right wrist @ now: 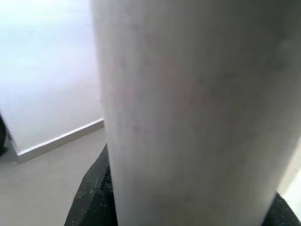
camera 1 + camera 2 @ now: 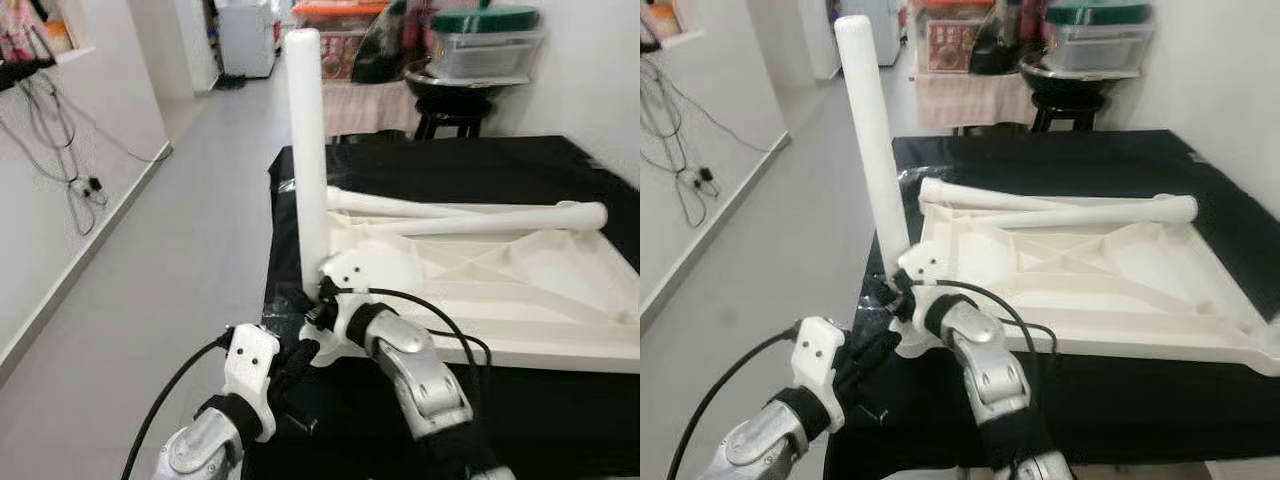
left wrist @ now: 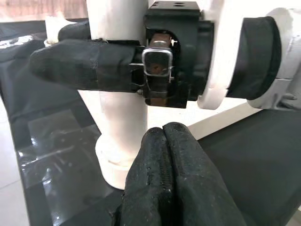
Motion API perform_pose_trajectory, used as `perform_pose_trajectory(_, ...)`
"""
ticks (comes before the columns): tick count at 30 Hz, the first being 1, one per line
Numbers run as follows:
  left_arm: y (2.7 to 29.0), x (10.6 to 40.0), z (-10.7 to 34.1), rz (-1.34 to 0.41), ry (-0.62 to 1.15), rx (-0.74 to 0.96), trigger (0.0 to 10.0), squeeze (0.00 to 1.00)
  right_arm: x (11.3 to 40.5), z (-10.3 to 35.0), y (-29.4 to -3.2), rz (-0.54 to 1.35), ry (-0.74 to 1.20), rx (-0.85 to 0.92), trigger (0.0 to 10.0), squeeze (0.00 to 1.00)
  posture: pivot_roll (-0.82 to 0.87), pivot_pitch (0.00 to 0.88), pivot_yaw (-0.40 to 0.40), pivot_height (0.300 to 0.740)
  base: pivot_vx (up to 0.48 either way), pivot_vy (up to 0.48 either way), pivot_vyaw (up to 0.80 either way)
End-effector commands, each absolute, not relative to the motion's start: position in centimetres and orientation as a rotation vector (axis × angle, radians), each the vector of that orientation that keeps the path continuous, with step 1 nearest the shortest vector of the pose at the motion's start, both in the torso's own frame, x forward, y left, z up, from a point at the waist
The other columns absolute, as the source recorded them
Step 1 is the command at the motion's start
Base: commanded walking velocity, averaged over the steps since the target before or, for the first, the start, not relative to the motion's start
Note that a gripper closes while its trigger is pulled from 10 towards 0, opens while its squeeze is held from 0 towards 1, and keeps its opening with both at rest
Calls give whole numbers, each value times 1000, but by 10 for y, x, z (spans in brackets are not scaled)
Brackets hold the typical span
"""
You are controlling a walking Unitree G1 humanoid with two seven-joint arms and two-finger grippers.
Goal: Building children table
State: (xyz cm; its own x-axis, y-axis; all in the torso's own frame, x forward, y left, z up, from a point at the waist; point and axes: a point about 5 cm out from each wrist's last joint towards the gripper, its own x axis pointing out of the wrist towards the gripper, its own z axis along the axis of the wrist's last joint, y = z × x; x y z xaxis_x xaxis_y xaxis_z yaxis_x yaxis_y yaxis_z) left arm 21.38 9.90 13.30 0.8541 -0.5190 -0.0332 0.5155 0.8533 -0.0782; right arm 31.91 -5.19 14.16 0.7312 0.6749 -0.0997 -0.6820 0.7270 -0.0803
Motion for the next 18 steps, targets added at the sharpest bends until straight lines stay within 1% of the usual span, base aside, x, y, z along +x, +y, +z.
perform_pose_trajectory(1,104,213,129,-509,69,-45,10000,0,322,126,-60,653,174,-170,6314,0,46,0,-13,740,0,0,0)
perform_pose_trajectory(4,104,213,129,-509,69,-45,10000,0,322,126,-60,653,174,-170,6314,0,46,0,-13,740,0,0,0)
perform_pose_trajectory(5,104,212,130,-509,70,-37,10000,0,321,136,-55,723,135,-110,10000,1000,51,0,-9,740,0,0,0)
perform_pose_trajectory(6,104,211,130,-511,72,-32,10000,0,321,143,-53,822,101,-59,10000,1000,51,0,-9,740,0,0,0)
perform_pose_trajectory(7,104,211,130,-511,72,-32,10000,0,321,143,-53,822,101,-59,10000,1000,51,0,-9,740,0,0,0)
perform_pose_trajectory(8,105,211,130,-512,73,-29,10000,0,320,149,-51,887,78,-27,10000,1000,51,0,-9,740,0,0,0)
perform_pose_trajectory(9,104,210,130,-514,72,-25,10000,0,322,155,-54,956,39,-31,10000,1000,53,0,-5,740,0,0,0)
perform_pose_trajectory(10,104,210,131,-516,71,-23,10000,0,323,157,-56,987,21,-44,10000,1000,53,0,-5,740,0,0,0)
perform_pose_trajectory(12,104,209,133,-515,63,-2,10000,0,329,161,-63,1078,29,-42,10000,1000,55,0,-5,740,0,0,0)
perform_pose_trajectory(13,106,208,134,-500,57,11,10000,0,334,162,-68,1126,39,-66,10000,0,64,0,-9,740,0,0,0)
perform_pose_trajectory(18,110,202,136,-450,49,24,10000,0,344,163,-78,1217,60,-127,10000,0,82,0,-16,740,0,0,0)
